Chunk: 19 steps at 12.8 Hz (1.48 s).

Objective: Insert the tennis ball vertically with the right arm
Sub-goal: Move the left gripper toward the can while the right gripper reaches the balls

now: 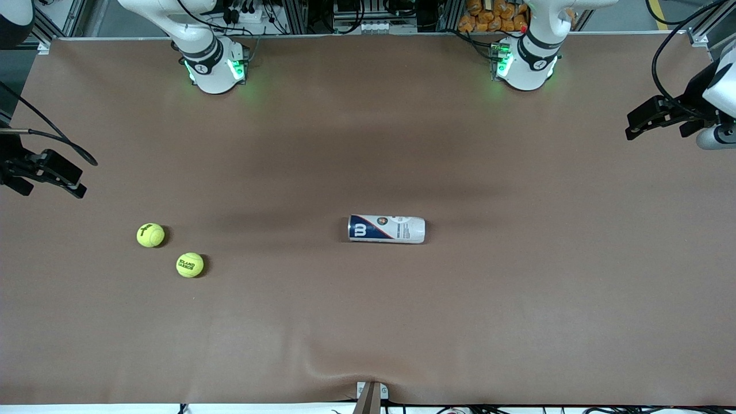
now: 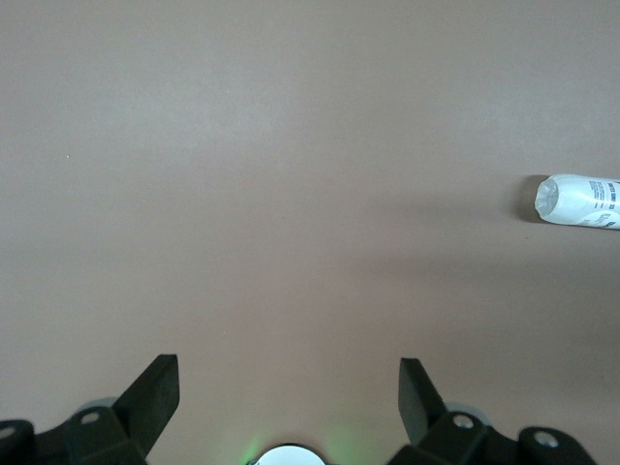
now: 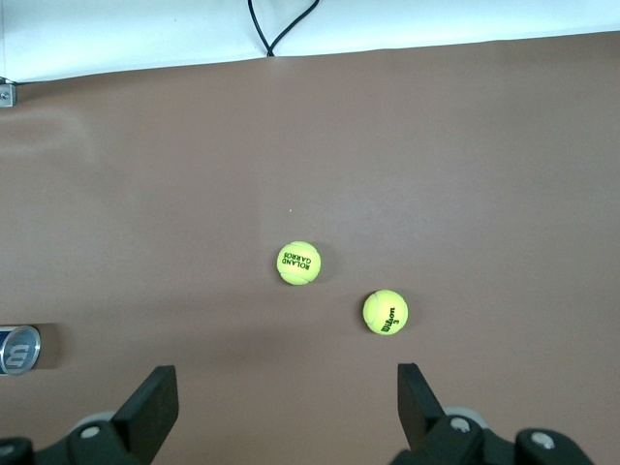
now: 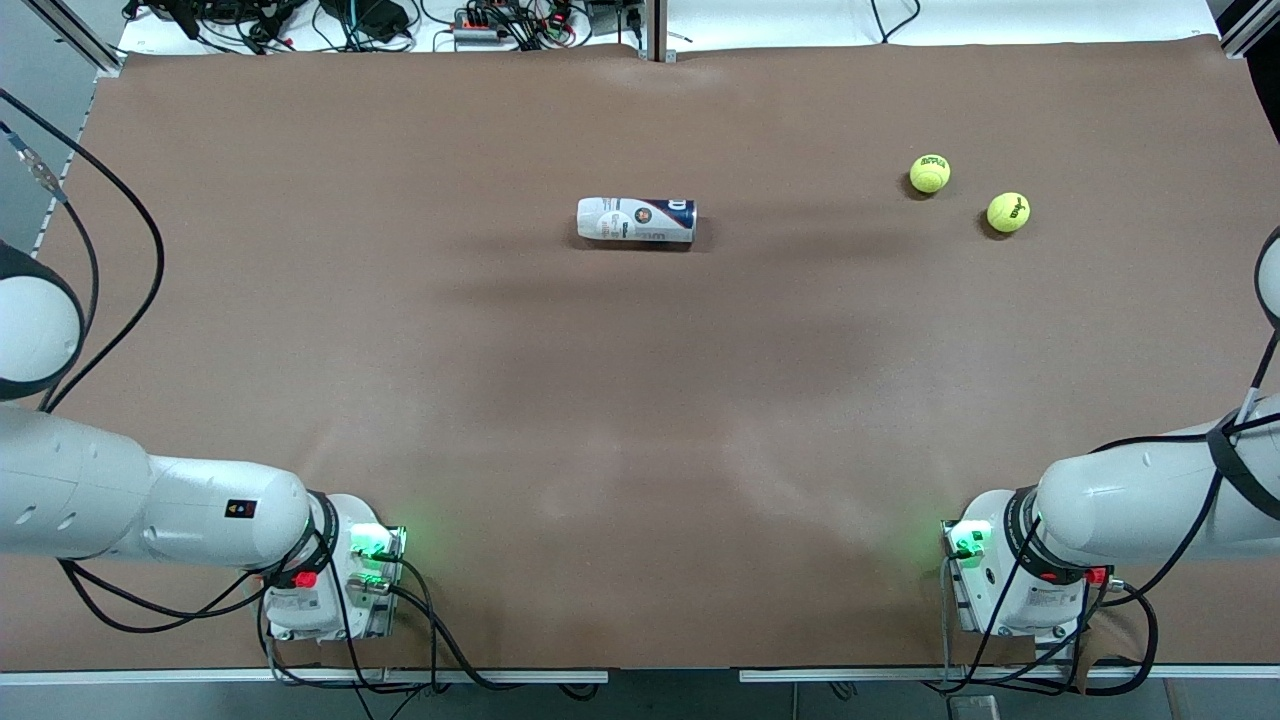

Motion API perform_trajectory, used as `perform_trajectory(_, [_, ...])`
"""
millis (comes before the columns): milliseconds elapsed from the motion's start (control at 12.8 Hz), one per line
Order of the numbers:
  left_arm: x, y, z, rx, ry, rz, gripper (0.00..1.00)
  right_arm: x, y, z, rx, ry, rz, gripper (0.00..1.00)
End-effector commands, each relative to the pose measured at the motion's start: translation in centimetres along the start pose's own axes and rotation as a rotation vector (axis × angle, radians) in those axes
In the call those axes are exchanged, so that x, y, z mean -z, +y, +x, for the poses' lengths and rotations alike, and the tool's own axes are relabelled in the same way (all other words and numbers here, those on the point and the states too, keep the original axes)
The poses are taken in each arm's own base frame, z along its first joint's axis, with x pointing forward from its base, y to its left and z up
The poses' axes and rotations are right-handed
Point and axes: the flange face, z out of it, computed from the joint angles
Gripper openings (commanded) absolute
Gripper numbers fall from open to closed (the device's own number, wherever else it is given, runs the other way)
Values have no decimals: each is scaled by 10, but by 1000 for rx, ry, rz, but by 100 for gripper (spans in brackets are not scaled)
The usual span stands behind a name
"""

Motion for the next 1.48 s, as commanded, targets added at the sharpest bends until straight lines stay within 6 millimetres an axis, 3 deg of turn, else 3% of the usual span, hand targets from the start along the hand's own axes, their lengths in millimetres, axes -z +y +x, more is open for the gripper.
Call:
perform_trajectory(0, [7,-1,-3,-3,-1,2,100,2,1,3,-10,0,13,100])
perform_trajectory(389, [5,0,-1,-12,-3,5,100,2,1,3,-11,0,14,100])
perform_trajectory(467, [-1,10,2,-31,-15,6,100,2,1,3,-11,0,14,100])
perform_trajectory(701, [-20,59,20,-117,-36,12,100,2,1,3,-9,-1,12,100])
perform_trajectory(934, [-47,136,26,-244,-43,21,100,2,2,3,-10,1,9,100])
perform_trajectory(1168, [-76,199,29,-353,-31,15,100,1,9,4,-23,-1,16,100])
perform_trajectory(1401, [-113,265,21,-496,-42,18,100,-13,-1,5,-8,-28,4,100])
